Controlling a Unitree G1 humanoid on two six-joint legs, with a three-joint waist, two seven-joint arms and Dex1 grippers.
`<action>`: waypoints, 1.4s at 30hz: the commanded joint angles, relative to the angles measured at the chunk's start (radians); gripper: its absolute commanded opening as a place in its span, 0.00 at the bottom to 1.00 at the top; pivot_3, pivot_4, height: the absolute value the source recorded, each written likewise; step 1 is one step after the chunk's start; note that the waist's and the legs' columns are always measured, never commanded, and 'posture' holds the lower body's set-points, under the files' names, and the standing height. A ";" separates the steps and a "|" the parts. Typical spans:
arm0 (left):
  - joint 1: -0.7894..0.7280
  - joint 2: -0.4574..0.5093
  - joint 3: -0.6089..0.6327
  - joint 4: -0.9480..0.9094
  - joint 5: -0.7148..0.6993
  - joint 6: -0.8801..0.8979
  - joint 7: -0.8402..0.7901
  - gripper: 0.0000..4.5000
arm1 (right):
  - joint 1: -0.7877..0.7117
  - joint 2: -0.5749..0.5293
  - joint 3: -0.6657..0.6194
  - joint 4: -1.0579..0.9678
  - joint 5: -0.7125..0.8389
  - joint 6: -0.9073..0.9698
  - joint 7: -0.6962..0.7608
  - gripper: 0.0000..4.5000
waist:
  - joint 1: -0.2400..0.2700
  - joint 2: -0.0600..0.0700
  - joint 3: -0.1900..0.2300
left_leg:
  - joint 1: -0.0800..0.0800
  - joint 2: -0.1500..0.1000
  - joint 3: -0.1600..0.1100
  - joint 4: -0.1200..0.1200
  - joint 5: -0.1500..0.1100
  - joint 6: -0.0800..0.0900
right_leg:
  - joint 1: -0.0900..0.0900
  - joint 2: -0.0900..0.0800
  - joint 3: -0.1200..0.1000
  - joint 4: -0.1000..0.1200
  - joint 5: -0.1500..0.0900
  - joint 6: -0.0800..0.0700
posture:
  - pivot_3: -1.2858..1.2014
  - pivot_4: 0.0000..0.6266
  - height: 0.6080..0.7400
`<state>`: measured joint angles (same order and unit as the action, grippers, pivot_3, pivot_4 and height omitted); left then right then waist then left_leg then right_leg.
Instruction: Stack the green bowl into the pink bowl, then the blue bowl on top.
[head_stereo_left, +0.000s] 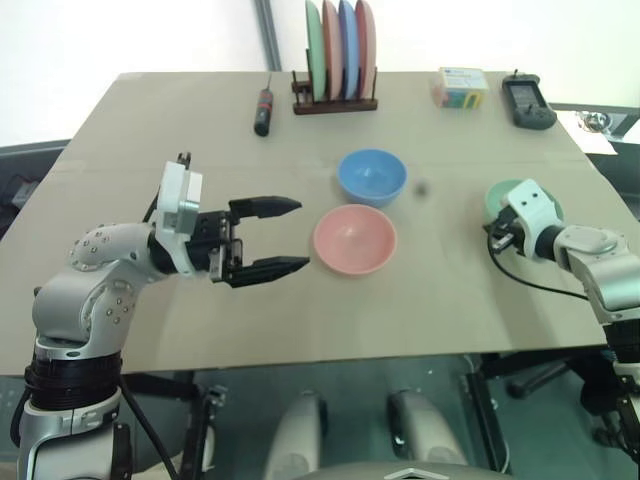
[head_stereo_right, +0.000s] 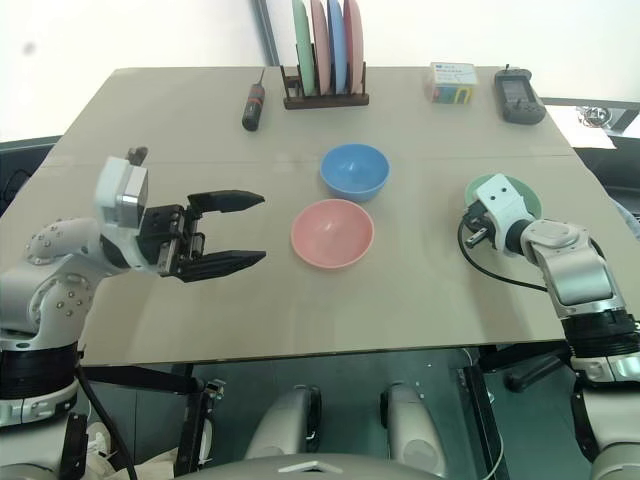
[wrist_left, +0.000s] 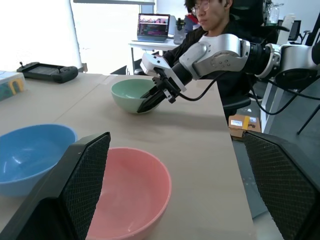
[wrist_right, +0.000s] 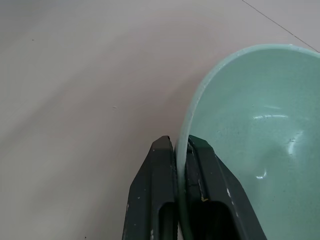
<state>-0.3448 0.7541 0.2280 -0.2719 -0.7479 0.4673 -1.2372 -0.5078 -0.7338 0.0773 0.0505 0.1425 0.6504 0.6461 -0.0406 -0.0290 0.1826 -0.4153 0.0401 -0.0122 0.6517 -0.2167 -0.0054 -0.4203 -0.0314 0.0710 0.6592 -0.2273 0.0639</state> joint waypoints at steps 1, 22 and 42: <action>0.032 -0.045 0.059 -0.012 0.001 -0.123 -0.006 1.00 | 0.008 0.000 -0.036 -0.226 0.076 0.009 0.059 0.01 | 0.000 0.000 0.000 | 0.000 0.000 0.000 0.000 0.000 0.000 | 0.000 0.000 0.000 0.000 0.000 0.000 | 0.52 0.24 1.00; 0.209 0.000 0.201 0.132 -0.084 -0.166 -0.165 1.00 | -0.174 0.377 0.267 -0.403 0.288 0.252 0.134 0.20 | 0.002 0.001 0.000 | -0.002 0.002 -0.001 -0.001 0.000 0.000 | -0.002 0.001 -0.001 0.001 -0.001 -0.003 | 0.52 0.24 1.00; 0.395 0.010 0.266 -0.010 -0.069 -0.152 -0.030 1.00 | -0.479 0.215 0.251 0.462 -0.163 -0.745 0.250 0.98 | -0.004 0.000 0.000 | 0.000 0.002 0.003 -0.002 0.000 0.000 | -0.003 0.000 0.000 -0.001 -0.002 -0.005 | 0.52 0.24 1.00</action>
<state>0.0404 0.7585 0.4552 -0.2348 -0.7910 0.3187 -1.2803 -0.9265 -0.5349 0.2879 0.3682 0.0685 0.0837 0.9053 -0.0443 -0.0286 0.1824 -0.4152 0.0422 -0.0092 0.6492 -0.2167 -0.0056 -0.4234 -0.0310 0.0714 0.6584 -0.2295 0.0593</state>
